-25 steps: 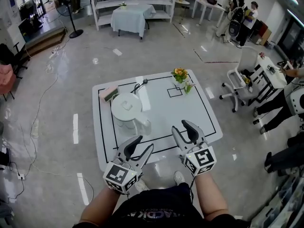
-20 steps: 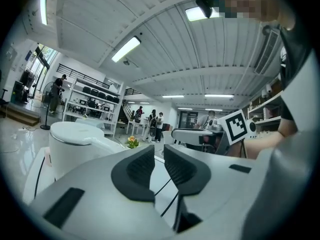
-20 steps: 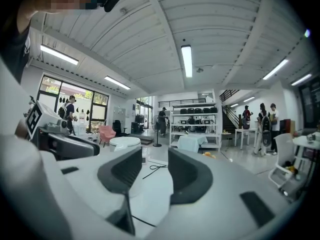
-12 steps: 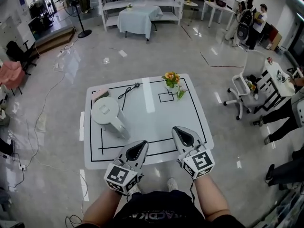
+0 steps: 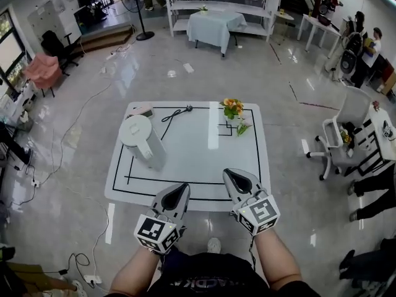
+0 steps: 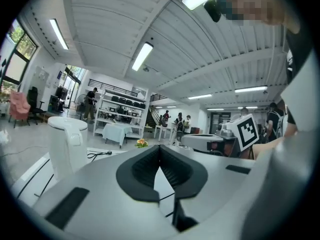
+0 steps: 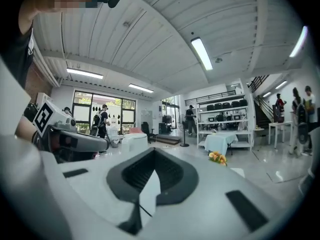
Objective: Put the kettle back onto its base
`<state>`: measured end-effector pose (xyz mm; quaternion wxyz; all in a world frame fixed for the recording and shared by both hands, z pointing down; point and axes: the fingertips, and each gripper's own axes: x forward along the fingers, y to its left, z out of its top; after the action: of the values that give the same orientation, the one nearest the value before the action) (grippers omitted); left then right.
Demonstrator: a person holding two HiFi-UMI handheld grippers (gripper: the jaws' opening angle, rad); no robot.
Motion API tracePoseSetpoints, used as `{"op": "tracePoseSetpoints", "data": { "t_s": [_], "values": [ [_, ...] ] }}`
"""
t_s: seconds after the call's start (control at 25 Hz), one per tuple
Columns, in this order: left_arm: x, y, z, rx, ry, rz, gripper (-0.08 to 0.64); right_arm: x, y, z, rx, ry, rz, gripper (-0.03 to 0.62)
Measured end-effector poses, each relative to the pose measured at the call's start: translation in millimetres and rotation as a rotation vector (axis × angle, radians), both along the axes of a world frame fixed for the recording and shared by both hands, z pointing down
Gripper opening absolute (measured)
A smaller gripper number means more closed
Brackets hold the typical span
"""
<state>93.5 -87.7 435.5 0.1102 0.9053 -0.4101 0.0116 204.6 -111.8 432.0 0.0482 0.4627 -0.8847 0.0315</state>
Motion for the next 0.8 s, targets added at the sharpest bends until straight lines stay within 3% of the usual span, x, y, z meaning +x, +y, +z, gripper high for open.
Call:
{"op": "tracePoseSetpoints", "data": {
  "t_s": [0.44,0.8],
  "values": [
    [-43.8,52.2,9.7,-0.025,-0.017,-0.284,0.003,-44.4,30.7,18.0,-0.051,-0.023,-0.240,0.002],
    [-73.0,77.2,4.3,-0.019,-0.033,-0.350,0.003,-81.1,51.3,11.3,-0.040,-0.029,-0.314,0.002]
  ]
}}
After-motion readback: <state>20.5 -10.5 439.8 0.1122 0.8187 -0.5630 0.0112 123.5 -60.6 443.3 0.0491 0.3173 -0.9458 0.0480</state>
